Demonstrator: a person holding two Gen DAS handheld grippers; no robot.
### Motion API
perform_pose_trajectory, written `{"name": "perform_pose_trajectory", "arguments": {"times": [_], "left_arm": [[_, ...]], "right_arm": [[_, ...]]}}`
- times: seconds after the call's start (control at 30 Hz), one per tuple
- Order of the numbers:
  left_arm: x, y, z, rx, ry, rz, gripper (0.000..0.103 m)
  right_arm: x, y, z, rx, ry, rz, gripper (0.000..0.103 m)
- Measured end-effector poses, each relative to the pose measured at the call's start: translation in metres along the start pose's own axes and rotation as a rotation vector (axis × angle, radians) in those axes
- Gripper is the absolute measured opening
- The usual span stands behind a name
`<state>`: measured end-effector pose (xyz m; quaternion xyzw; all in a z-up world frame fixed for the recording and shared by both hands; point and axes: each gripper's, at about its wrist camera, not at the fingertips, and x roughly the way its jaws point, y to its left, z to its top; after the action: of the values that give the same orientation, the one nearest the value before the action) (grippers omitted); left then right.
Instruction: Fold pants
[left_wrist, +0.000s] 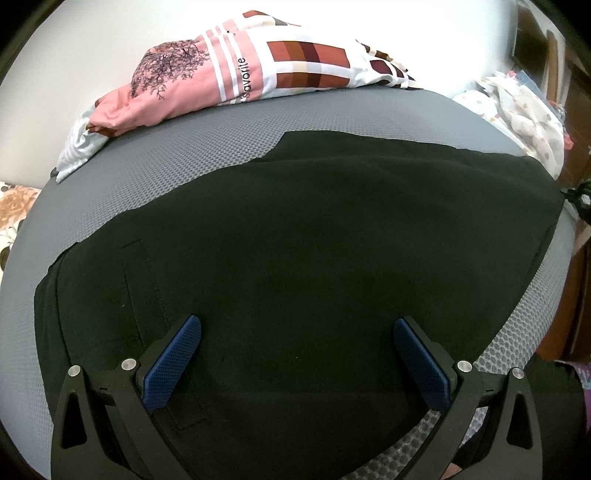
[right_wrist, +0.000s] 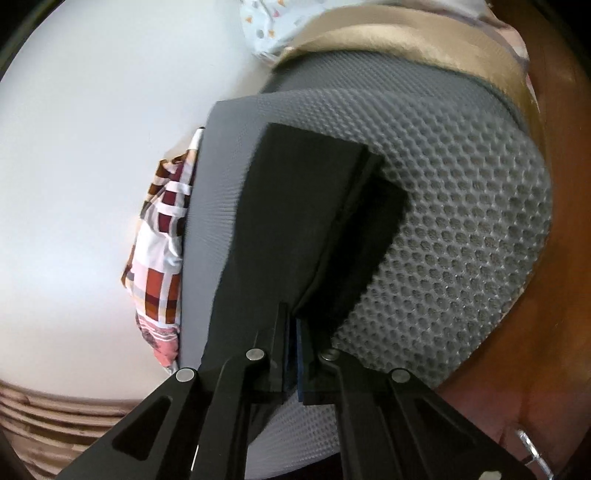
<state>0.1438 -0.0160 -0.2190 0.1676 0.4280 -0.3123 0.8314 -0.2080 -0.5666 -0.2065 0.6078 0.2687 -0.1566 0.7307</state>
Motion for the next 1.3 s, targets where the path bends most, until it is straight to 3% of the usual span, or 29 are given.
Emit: {"name": "perform_pose_trajectory", "arguments": {"times": [0.07,0.13,0.43,0.53,0.7,0.77,0.83,0.93,1.0,1.07,1.13,1.23,1.3], "left_arm": [[0.0,0.0,0.0,0.002,0.0,-0.001,0.103],[0.0,0.0,0.0,0.004,0.001,-0.002,0.103],[-0.014,-0.013,0.003,0.03,-0.002,0.054,0.103],[-0.035,-0.028,0.002,0.042,-0.05,0.005,0.103],[-0.062,-0.042,-0.003,-0.02,-0.065,-0.082,0.103],[-0.067,-0.048,-0.005,-0.003,-0.075,-0.049,0.103],[-0.066,-0.051,-0.007,0.019,-0.077,-0.001,0.103],[-0.057,-0.043,-0.009,-0.001,-0.064,0.028,0.103],[-0.052,-0.033,-0.011,-0.033,-0.066,0.043,0.103],[-0.05,-0.023,-0.014,-0.069,-0.069,0.051,0.103],[-0.049,-0.009,-0.016,-0.121,-0.078,0.057,0.103],[-0.053,0.008,-0.019,-0.175,-0.119,0.09,0.103],[-0.051,0.018,-0.021,-0.204,-0.132,0.101,0.103]], "right_arm": [[0.003,-0.002,0.001,-0.018,-0.002,-0.045,0.0],[0.005,-0.014,0.003,0.024,0.006,-0.002,0.0],[0.006,-0.008,0.003,0.009,-0.001,-0.024,0.0],[0.007,-0.009,0.004,0.004,-0.002,-0.029,0.0],[0.014,-0.004,0.003,0.015,-0.005,-0.034,0.0],[0.015,-0.004,0.003,0.022,0.002,-0.013,0.002],[0.012,-0.008,-0.001,0.058,0.0,0.025,0.012],[0.009,0.001,-0.018,0.056,0.018,0.072,0.013],[0.014,0.018,-0.043,0.02,0.075,0.127,0.013],[0.023,0.031,-0.067,0.005,0.131,0.163,0.017],[0.04,0.046,-0.098,-0.006,0.22,0.203,0.03],[0.072,0.066,-0.139,-0.029,0.34,0.21,0.03],[0.089,0.079,-0.156,-0.071,0.373,0.181,0.03]]}}
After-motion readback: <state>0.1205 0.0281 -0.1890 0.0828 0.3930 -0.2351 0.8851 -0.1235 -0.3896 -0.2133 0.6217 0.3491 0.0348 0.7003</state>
